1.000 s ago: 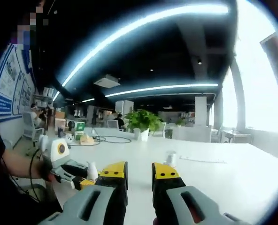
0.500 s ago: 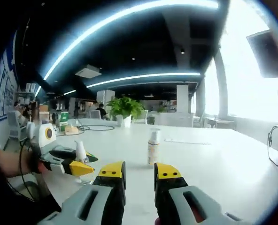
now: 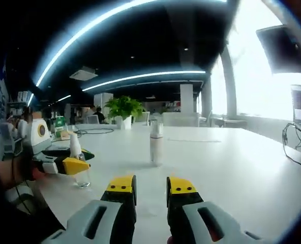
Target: Clamp pump bottle remove cover press pump head put on cover
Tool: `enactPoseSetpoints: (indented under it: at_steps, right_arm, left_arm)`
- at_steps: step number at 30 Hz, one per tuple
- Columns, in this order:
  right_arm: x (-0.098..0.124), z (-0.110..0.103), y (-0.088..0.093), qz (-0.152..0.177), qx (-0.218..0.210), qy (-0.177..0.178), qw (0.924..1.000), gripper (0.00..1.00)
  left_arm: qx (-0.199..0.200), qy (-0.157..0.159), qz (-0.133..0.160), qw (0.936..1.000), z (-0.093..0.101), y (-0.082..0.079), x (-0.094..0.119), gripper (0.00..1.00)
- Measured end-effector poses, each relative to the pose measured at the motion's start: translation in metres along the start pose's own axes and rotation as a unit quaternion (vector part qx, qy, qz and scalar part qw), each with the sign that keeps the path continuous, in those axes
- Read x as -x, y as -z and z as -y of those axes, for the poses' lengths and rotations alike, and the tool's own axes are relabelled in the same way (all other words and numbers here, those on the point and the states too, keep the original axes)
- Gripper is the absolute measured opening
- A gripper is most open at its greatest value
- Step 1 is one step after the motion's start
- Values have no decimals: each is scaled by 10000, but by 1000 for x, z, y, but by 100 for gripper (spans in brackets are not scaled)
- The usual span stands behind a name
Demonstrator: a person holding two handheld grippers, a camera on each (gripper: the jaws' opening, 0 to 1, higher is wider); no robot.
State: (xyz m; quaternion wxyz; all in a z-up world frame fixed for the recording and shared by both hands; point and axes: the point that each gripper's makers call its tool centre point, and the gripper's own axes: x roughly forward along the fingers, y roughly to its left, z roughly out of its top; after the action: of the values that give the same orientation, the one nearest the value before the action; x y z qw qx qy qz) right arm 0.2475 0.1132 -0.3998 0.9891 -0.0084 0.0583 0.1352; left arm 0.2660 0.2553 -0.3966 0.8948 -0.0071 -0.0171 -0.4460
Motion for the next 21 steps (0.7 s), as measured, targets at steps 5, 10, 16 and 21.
enactPoseSetpoints:
  at_steps: [5, 10, 16, 21]
  right_arm:
    - [-2, 1, 11, -127, 38, 27, 9999, 18]
    - [-4, 3, 18, -161, 87, 91, 9998, 17]
    - [-3, 3, 26, -205, 60, 77, 9997, 17]
    - [-5, 1, 32, -289, 144, 30, 9995, 15]
  left_arm:
    - [1, 1, 1, 10000, 1, 0, 0, 16]
    - [-8, -3, 1, 10000, 2, 0, 0, 16]
    - [-7, -7, -1, 10000, 0, 0, 0, 16]
    - [-7, -3, -2, 10000, 3, -1, 0, 16]
